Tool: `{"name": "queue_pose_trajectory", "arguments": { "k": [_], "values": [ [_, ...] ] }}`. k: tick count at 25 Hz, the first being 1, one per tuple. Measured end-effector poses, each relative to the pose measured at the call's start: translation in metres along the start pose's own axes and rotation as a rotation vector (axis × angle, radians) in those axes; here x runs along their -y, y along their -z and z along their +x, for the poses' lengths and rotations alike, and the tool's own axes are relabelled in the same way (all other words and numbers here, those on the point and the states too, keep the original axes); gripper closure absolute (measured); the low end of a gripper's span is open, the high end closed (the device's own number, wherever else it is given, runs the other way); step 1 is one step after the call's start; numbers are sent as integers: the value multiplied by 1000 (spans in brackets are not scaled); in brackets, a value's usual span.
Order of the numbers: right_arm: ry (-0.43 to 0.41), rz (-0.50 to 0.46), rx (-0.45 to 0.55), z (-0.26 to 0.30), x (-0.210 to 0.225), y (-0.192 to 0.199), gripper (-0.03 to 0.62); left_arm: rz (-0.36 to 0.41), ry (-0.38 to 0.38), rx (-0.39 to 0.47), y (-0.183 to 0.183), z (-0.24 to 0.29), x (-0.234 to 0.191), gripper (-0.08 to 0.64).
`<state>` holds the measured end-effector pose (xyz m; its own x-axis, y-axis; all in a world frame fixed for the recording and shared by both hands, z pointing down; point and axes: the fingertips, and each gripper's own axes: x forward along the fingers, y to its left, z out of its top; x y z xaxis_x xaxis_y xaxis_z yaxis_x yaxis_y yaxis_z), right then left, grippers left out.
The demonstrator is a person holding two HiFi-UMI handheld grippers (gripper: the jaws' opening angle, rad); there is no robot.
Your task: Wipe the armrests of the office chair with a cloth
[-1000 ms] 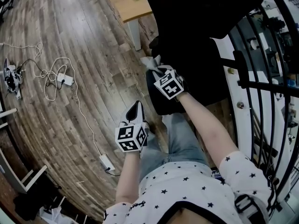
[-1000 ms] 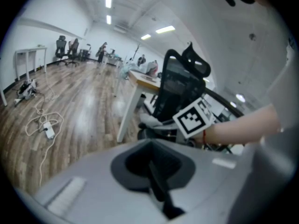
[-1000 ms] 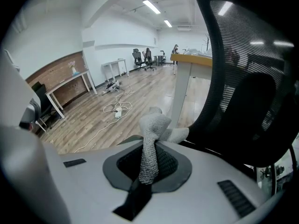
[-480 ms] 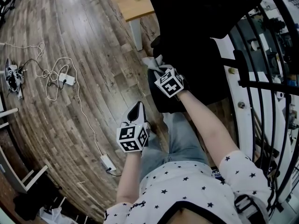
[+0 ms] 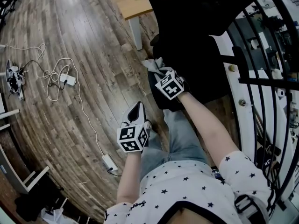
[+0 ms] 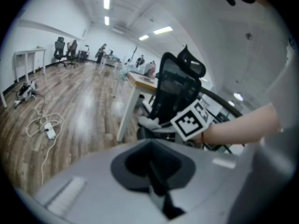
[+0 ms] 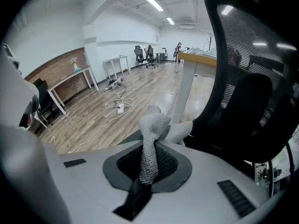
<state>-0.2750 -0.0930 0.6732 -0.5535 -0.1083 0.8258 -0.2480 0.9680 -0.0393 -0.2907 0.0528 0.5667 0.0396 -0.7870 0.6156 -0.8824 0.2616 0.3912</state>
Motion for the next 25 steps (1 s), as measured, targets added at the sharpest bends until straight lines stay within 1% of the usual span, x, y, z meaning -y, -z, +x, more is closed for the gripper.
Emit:
{"name": "queue_pose_trajectory", "arguments": {
  "k": [25],
  "values": [
    [-26, -18, -11, -27, -44, 38, 558, 47, 46, -13, 13, -19, 21, 555]
  ]
}}
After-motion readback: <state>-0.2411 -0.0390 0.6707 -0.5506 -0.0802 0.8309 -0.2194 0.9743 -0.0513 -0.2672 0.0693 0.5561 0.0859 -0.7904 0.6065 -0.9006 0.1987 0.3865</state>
